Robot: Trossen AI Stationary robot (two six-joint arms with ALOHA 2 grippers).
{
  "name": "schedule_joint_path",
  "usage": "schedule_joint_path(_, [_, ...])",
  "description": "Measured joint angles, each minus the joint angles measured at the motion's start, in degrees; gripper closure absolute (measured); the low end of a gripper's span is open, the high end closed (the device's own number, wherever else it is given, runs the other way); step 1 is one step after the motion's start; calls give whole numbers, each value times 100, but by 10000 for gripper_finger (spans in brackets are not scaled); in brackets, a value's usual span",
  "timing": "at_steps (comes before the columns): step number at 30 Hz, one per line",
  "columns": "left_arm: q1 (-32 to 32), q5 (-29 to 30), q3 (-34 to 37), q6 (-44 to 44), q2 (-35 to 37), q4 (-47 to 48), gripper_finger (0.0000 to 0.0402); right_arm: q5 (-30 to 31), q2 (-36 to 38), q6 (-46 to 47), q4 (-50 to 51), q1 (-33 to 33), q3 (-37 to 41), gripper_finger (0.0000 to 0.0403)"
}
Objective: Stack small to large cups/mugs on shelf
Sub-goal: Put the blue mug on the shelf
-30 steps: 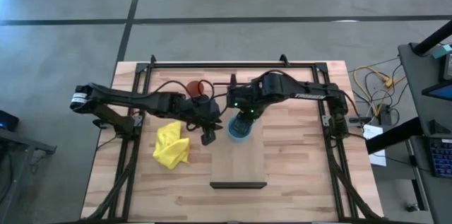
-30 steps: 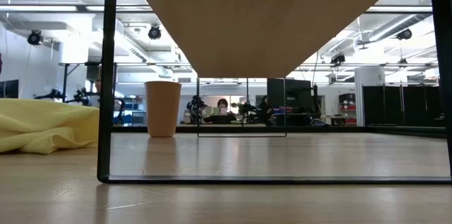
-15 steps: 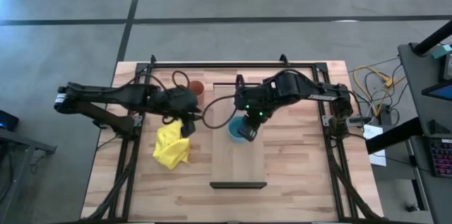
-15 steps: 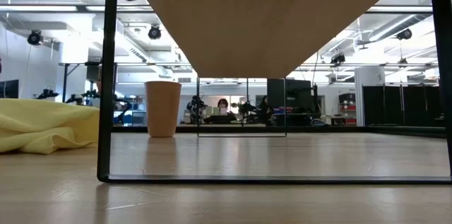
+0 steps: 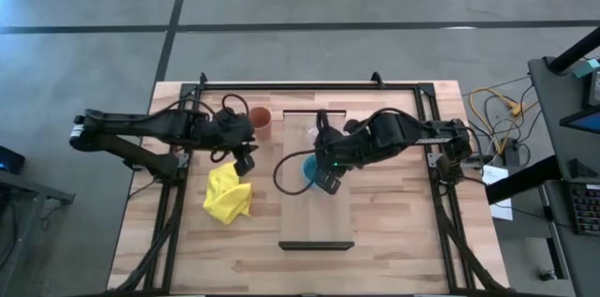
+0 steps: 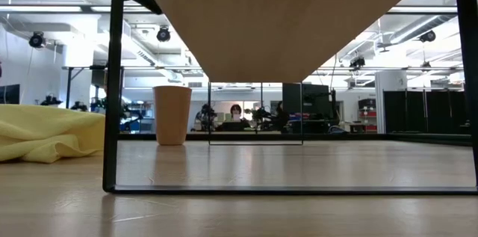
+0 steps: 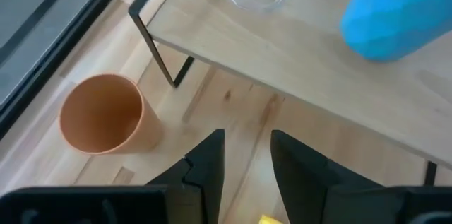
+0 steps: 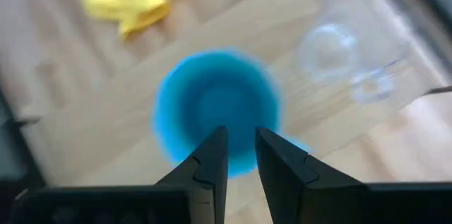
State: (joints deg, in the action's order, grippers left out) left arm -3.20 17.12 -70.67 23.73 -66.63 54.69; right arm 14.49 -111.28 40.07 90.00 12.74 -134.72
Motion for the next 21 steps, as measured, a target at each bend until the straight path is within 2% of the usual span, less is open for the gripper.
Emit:
schedule_joint_path(2, [1,-78,0,2,-13,42,300,229,0,1,-2,-1,5,336])
schedule_joint_path(5, [-1,-209,0,7,-11,51,300,180,4,33,1,-47,72,344])
schedule_joint_path(11, [-1,-237,0,298,39,190,300,159,4,177,4,-267,364,390])
schedule_joint_path(21, [-1,-260,0,297,40,182,300,-138,14,326,8,-673,1188,394])
